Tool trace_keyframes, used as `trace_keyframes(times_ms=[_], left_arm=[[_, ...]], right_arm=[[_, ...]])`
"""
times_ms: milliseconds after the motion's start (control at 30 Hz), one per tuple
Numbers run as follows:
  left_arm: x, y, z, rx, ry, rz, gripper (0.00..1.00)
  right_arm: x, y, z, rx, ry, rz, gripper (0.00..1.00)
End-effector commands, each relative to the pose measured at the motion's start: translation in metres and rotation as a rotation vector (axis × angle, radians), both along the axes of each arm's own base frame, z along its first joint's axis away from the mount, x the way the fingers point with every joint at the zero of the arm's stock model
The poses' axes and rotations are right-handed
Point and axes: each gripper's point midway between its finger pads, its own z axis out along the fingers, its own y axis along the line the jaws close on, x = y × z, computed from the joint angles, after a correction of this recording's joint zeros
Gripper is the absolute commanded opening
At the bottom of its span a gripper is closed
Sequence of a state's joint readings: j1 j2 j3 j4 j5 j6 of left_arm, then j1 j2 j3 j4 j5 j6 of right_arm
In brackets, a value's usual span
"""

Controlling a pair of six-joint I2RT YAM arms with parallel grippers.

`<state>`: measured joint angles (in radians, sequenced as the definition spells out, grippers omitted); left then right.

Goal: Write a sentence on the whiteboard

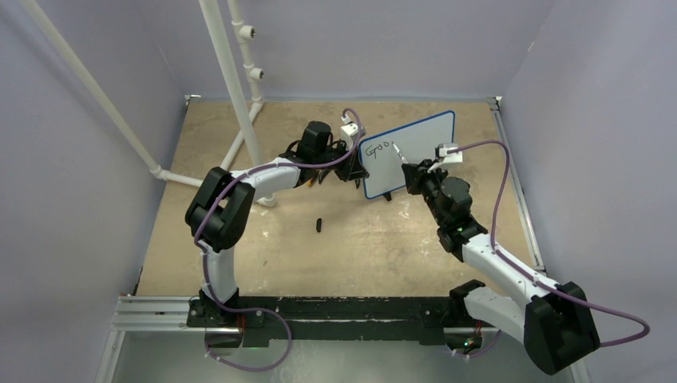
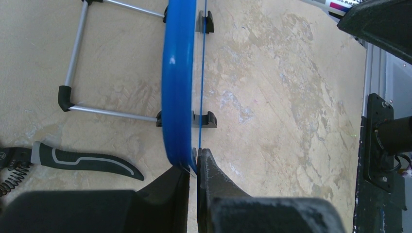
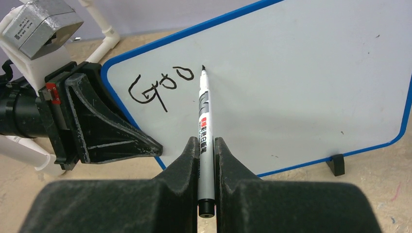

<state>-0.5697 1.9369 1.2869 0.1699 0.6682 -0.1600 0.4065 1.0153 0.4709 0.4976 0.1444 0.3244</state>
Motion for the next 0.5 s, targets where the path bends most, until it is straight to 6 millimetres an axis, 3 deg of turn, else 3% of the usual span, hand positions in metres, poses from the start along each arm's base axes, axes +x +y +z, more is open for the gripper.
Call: trace_keyframes(times_ms=[0,200,467], left_arm=[[-0.001,-0.004,0.022,-0.026,-0.039,-0.026,0.0],[0.0,-0.005,0.022,-0.026,-0.039,-0.025,0.0],[0.0,-0.005,0.022,-0.026,-0.038,-0.023,0.0]], right_arm=[[0.006,0.0,0.018,0.019,-0.051,-0.012,0.0],[0.006,0.0,0.022,-0.019,-0.08,0.004,0.0],[-0.005,0.002,0.003,-0.018,-0.033,0.03,0.0]])
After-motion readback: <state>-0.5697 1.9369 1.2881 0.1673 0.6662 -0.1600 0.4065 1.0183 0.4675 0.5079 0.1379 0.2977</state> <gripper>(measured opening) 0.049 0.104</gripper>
